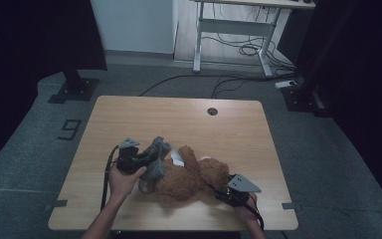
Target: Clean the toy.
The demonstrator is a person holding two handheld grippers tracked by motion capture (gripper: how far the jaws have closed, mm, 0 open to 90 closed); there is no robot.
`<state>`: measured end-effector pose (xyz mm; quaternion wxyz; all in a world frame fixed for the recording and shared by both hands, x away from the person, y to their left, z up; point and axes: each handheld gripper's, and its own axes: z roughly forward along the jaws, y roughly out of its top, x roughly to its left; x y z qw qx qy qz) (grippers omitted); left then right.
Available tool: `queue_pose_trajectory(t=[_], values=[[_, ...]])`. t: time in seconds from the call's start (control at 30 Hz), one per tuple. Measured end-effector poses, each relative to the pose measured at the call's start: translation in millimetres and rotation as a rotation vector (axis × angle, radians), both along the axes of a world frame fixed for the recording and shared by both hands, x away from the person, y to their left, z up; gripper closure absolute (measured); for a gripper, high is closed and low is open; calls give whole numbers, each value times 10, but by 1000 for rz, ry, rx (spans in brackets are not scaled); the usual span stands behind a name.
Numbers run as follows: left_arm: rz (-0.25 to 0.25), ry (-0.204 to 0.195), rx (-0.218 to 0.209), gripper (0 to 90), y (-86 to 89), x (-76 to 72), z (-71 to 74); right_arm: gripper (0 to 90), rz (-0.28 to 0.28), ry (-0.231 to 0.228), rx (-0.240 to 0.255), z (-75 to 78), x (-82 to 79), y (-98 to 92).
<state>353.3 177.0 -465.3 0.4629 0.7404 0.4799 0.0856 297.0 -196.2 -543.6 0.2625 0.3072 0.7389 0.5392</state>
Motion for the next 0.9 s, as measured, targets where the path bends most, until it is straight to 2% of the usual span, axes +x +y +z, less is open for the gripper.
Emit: queue_pose_trajectory(t=[0.13, 0.23, 0.33, 0.37, 0.4, 0.47, 0.57, 0.67, 0.73, 0.9], values=[[21, -4, -4, 753, 240, -146, -12, 452, 0, 4, 6, -2, 4, -8], [34, 7, 4, 755, 402, -233, -54, 450, -2, 13, 9, 0, 8, -15], [26, 54, 12, 757, 482, -272, -162, 448, -5, 17, 15, 0, 14, -14], [15, 72, 11, 757, 475, -275, -200, 448, -5, 19, 16, 1, 15, -13], [-9, 101, 13, 757, 431, -279, -271, 448, -6, 20, 17, 1, 16, -12], [-49, 133, 2, 755, 312, -282, -361, 448, -7, 24, 21, 2, 19, -9], [-64, 128, -8, 753, 148, -266, -367, 449, -13, 33, 34, 3, 25, 0], [-86, 142, -73, 751, -19, -195, -345, 456, -17, 42, 51, 10, 39, 21], [-76, 134, -90, 752, -108, -148, -353, 468, -20, 37, 54, 13, 43, 41], [-49, 126, -160, 763, -143, -63, -389, 485, -15, 6, 65, 18, 61, 79]])
